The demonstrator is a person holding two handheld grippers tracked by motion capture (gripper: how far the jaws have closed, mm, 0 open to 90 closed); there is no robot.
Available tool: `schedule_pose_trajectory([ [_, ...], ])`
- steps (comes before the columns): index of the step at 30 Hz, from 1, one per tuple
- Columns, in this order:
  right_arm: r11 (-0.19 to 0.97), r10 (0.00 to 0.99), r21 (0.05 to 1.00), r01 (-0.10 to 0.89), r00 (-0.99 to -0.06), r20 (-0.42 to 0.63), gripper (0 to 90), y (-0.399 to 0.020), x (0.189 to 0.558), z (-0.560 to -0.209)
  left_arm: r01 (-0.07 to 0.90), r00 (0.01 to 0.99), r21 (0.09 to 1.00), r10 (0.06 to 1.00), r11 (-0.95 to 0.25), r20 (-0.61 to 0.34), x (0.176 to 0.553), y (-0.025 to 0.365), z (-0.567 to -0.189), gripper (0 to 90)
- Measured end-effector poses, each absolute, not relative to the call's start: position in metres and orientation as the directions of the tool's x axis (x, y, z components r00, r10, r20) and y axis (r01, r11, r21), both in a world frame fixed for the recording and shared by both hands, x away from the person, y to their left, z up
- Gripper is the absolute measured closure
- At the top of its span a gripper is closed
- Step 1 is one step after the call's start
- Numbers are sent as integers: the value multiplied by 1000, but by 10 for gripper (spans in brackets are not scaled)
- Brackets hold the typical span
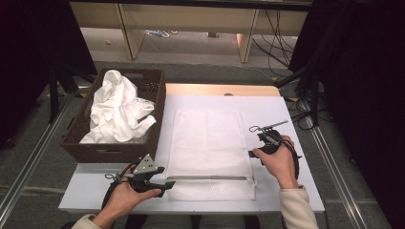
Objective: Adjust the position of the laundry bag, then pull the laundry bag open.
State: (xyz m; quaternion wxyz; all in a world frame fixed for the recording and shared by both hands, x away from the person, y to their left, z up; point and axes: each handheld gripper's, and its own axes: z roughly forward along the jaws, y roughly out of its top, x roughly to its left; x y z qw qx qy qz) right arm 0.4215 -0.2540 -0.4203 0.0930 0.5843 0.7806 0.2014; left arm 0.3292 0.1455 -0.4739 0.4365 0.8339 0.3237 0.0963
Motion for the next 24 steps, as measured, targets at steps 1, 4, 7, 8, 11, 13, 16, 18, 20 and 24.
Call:
schedule_pose_trajectory([
  [1,234,951,418,878,-296,90,512,-255,421,-420,460,770,785,627,-414,-120,329,146,-474,331],
  [4,236,950,407,882,-298,94,510,-258,421,-421,474,755,785,643,-400,-128,330,147,-475,325],
  [7,230,951,403,886,-292,98,508,-258,422,-422,486,746,786,650,-382,-146,331,148,-476,324],
  [8,230,951,404,885,-293,99,508,-258,421,-422,469,760,784,639,-407,-123,332,150,-476,324],
  [11,232,950,417,879,-296,96,512,-257,420,-418,484,743,790,653,-376,-145,330,148,-476,321],
  [13,256,944,410,876,-318,89,512,-258,419,-417,474,761,786,634,-397,-138,331,149,-476,319],
  [16,236,950,393,889,-296,97,525,-256,420,-420,472,755,789,642,-393,-132,331,148,-477,315],
  [18,239,948,366,899,-297,111,553,-256,420,-421,471,751,783,650,-405,-116,331,150,-476,315],
  [20,232,949,359,904,-291,120,564,-257,421,-423,475,750,783,651,-402,-120,332,150,-477,316],
  [24,237,948,290,927,-286,140,618,-261,422,-427,484,744,795,650,-366,-153,332,148,-478,320],
])
